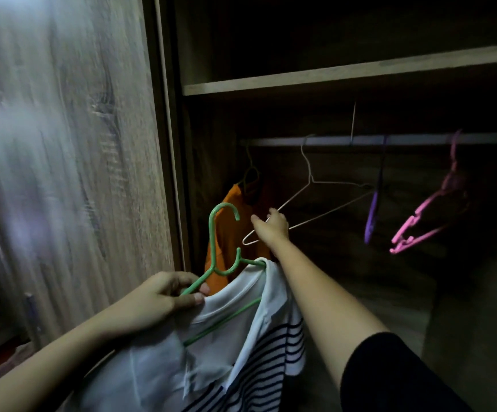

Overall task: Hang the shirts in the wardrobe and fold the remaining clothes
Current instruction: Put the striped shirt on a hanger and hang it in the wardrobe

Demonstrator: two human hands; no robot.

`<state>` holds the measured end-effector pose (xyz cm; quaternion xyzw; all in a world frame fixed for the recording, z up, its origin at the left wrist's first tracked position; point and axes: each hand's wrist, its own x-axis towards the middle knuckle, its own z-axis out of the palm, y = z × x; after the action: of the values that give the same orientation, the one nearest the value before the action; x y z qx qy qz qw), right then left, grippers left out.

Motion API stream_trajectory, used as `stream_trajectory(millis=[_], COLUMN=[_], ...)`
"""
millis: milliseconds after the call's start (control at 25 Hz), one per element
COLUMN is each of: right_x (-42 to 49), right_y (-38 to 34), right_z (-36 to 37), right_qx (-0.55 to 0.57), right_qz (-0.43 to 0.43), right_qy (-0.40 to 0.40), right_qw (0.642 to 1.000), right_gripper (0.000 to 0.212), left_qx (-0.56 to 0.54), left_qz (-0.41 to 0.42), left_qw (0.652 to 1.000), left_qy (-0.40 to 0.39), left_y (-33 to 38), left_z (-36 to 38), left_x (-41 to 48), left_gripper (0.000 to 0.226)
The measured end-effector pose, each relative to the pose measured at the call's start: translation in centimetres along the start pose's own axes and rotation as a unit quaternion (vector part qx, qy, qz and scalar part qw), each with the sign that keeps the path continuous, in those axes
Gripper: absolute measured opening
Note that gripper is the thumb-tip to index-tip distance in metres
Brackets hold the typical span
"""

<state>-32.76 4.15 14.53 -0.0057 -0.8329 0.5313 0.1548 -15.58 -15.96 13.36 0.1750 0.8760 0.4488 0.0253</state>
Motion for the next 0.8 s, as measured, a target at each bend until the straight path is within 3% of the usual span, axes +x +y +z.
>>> stream_trajectory(millis=[120,240,400,560,640,800], right_x=[-2.0,-4.1,-5.4,-6.0,-6.3,-7.1], right_y=[0.3,0.6,0.5,-0.4,-0.7,-0.7], right_z=[-1.5,-3.6,-7.1,-11.1,-12.4,-13.8], right_qx=[-0.013,-0.070,-0.124,-0.213,-0.243,-0.302], right_qz=[-0.018,-0.032,-0.031,-0.025,-0.024,-0.043], right_qy=[0.071,0.115,0.083,0.043,0.045,0.055], right_qw=[0.997,0.990,0.988,0.976,0.969,0.951], right_gripper=[0.043,0.048,0.060,0.060,0.056,0.048], left_qx=[0.025,-0.033,-0.141,-0.329,-0.352,-0.317], left_qz=[-0.023,-0.075,-0.090,-0.057,-0.033,-0.010], left_qw=[0.999,0.996,0.982,0.935,0.930,0.936], left_qy=[0.012,0.047,0.088,0.120,0.097,0.152], left_y=[-0.7,0.1,4.7,10.1,11.6,14.9], left_z=[1.9,3.5,4.5,3.8,3.9,5.1], left_x=[2.0,4.3,8.1,12.3,13.8,14.4], left_gripper=[0.009,0.010,0.017,0.007,0.026,0.012])
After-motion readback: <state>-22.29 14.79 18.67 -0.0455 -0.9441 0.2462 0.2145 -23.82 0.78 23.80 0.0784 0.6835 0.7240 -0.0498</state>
